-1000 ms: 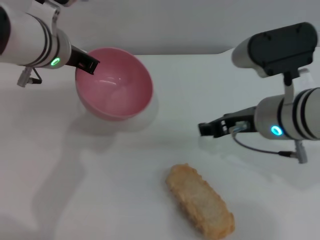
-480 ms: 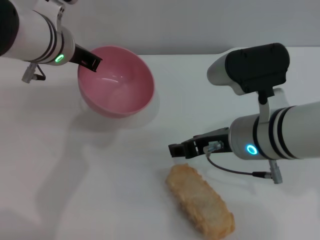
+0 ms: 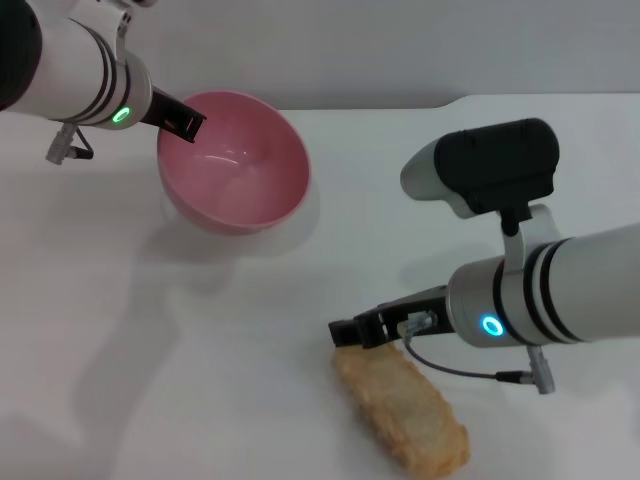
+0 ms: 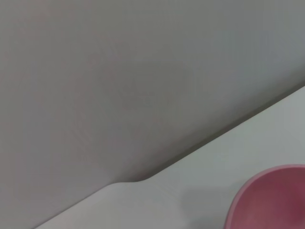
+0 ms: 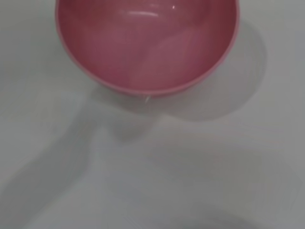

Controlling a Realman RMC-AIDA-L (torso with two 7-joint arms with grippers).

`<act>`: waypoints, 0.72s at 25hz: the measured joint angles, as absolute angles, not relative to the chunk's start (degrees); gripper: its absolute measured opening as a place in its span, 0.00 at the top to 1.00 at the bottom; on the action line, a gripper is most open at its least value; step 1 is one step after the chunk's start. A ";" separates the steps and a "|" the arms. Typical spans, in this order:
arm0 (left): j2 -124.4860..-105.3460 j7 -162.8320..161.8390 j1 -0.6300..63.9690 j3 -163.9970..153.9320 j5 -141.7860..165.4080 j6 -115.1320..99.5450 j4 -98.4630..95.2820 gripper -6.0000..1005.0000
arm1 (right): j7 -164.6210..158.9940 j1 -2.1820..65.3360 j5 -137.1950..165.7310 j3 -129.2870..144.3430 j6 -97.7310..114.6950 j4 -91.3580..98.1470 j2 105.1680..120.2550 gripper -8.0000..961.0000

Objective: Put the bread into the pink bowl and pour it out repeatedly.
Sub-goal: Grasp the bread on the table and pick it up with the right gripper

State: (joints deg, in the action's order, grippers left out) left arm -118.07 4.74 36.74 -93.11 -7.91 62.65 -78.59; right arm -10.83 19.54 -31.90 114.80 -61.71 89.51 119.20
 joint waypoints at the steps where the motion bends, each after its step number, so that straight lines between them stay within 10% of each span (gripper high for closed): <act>1: -118.10 4.74 36.74 -93.11 -7.91 62.65 -78.58 0.96 | -10.90 19.56 -32.05 114.99 -61.62 89.29 119.23 0.30; 18: -118.13 4.74 36.50 -93.15 -7.91 62.65 -78.57 0.96 | -12.51 21.01 -33.95 117.46 -59.88 84.58 119.21 0.30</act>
